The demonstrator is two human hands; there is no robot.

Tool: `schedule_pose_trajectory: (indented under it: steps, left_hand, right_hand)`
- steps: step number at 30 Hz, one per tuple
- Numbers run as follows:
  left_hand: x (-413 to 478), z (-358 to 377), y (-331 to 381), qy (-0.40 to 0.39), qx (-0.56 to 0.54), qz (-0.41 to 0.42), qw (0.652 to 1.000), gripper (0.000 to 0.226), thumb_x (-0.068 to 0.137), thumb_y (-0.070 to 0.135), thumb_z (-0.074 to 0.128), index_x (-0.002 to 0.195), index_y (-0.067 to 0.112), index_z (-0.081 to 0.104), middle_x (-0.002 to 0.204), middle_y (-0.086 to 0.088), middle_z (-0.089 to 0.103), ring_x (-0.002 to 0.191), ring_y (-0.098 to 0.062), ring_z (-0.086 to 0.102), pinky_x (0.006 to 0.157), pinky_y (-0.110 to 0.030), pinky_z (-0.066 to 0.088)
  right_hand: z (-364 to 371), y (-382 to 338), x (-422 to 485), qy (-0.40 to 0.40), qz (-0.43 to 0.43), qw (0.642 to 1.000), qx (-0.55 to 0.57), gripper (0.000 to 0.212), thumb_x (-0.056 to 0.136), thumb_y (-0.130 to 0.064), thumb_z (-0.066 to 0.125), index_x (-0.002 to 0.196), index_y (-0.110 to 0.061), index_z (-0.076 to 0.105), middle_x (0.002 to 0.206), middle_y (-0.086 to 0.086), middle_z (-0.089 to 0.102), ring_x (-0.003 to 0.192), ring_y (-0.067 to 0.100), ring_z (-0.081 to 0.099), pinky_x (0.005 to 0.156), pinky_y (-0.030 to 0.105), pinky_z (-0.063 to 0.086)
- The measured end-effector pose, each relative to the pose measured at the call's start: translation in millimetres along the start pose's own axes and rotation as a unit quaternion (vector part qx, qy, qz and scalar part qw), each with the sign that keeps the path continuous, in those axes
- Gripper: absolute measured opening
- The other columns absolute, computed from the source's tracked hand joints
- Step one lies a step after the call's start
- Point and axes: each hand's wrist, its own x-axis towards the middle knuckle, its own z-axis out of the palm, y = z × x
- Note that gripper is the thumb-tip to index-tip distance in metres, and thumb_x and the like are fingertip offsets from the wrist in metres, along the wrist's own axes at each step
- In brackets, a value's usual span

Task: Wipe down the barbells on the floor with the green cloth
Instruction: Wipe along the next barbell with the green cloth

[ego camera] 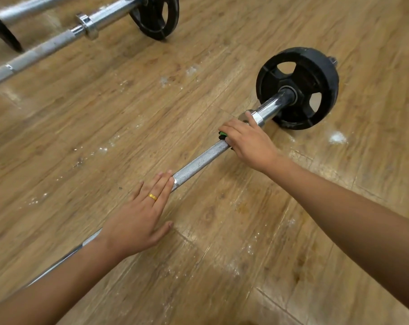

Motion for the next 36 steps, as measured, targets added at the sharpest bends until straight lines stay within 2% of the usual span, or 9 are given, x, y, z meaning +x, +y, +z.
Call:
schedule_pose_trajectory:
  steps: [4, 9, 15, 18, 20, 23, 29, 33, 36]
  left_hand:
    - [1.5, 1.1, -3.5, 0.004, 0.014, -0.001, 1.000, 0.085, 0.096, 0.053, 0.039, 0.159, 0.002, 0.017, 0.169, -0.012, 0.009, 0.156, -0.028, 0.012, 0.117, -0.056, 0.033]
    - [5.4, 3.2, -10.0, 0.017, 0.016, -0.005, 1.000, 0.084, 0.097, 0.053, 0.037, 0.160, 0.002, 0.015, 0.169, -0.013, 0.010, 0.156, -0.028, 0.012, 0.118, -0.058, 0.031]
    - [11.2, 2.9, -25.9, 0.019, 0.010, -0.023, 0.999, 0.084, 0.098, 0.054, 0.036, 0.160, 0.002, 0.014, 0.169, -0.014, 0.008, 0.156, -0.028, 0.010, 0.118, -0.059, 0.030]
    - [15.5, 0.1, -36.3, 0.014, -0.001, -0.030, 0.999, 0.084, 0.098, 0.056, 0.030, 0.160, 0.001, 0.011, 0.169, -0.014, 0.004, 0.156, -0.027, 0.006, 0.122, -0.055, 0.023]
    - [17.2, -0.8, -46.1, 0.007, -0.031, -0.030, 0.999, 0.086, 0.098, 0.057, 0.030, 0.160, 0.004, 0.006, 0.169, -0.012, 0.000, 0.156, -0.026, 0.001, 0.124, -0.051, 0.016]
    - [20.3, -1.9, -61.8, -0.021, -0.086, -0.025, 0.996, 0.089, 0.099, 0.058, 0.035, 0.160, 0.010, -0.008, 0.168, -0.005, -0.017, 0.155, -0.019, -0.016, 0.126, -0.047, 0.001]
    - [26.2, -11.8, -77.7, -0.063, -0.100, 0.003, 0.993, 0.091, 0.098, 0.056, 0.036, 0.160, 0.010, -0.012, 0.167, -0.005, -0.022, 0.152, -0.018, -0.025, 0.126, -0.051, 0.003]
    - [27.6, -12.9, -81.7, -0.062, -0.119, 0.028, 0.991, 0.086, 0.101, 0.050, 0.040, 0.161, 0.012, -0.009, 0.167, -0.004, -0.020, 0.152, -0.017, -0.024, 0.125, -0.052, 0.004]
    - [23.9, -15.1, -102.5, -0.090, -0.137, 0.071, 0.984, 0.080, 0.104, 0.051, 0.031, 0.159, 0.014, -0.015, 0.167, -0.004, -0.022, 0.153, -0.017, -0.022, 0.126, -0.049, 0.002]
  right_hand:
    - [2.5, 2.1, 4.8, 0.007, -0.010, 1.000, 0.002, 0.034, 0.102, -0.016, 0.049, 0.135, -0.012, 0.056, 0.132, 0.001, 0.060, 0.132, 0.019, 0.049, 0.123, 0.041, 0.002]
    - [6.3, 3.7, 16.2, -0.004, -0.010, 1.000, 0.013, 0.035, 0.102, -0.014, 0.047, 0.136, -0.010, 0.055, 0.134, 0.004, 0.058, 0.136, 0.021, 0.044, 0.122, 0.037, -0.001]
    - [12.6, -1.3, 38.1, 0.007, 0.000, 1.000, 0.011, 0.034, 0.102, -0.015, 0.044, 0.133, -0.007, 0.057, 0.129, 0.009, 0.060, 0.126, 0.027, 0.052, 0.122, 0.040, 0.006]
    - [15.4, -7.3, 52.4, 0.007, 0.020, 1.000, 0.012, 0.034, 0.101, -0.013, 0.043, 0.130, -0.003, 0.058, 0.127, 0.013, 0.061, 0.121, 0.031, 0.054, 0.121, 0.038, 0.006]
    - [11.9, -11.2, 62.3, -0.015, 0.030, 0.999, 0.009, 0.033, 0.101, -0.010, 0.045, 0.131, -0.002, 0.058, 0.128, 0.014, 0.060, 0.120, 0.031, 0.054, 0.121, 0.041, 0.011]
    - [2.7, -18.9, 78.2, -0.074, 0.038, 0.996, 0.009, 0.035, 0.101, -0.008, 0.046, 0.135, -0.001, 0.054, 0.133, 0.014, 0.057, 0.124, 0.031, 0.050, 0.116, 0.048, 0.023]
    - [-23.3, -29.7, 94.4, -0.219, 0.040, 0.975, -0.024, 0.053, 0.104, -0.016, 0.045, 0.153, -0.004, 0.029, 0.158, 0.014, 0.030, 0.148, 0.032, 0.021, 0.119, 0.045, 0.017]
    - [-17.3, -28.0, 98.4, -0.188, 0.021, 0.982, -0.020, 0.048, 0.104, -0.019, 0.041, 0.149, -0.004, 0.035, 0.153, 0.013, 0.038, 0.144, 0.032, 0.028, 0.118, 0.048, 0.018]
    - [-12.4, -10.0, 99.7, -0.144, -0.055, 0.988, -0.018, 0.042, 0.102, -0.020, 0.046, 0.142, -0.004, 0.045, 0.142, 0.012, 0.050, 0.136, 0.030, 0.042, 0.113, 0.048, 0.022]
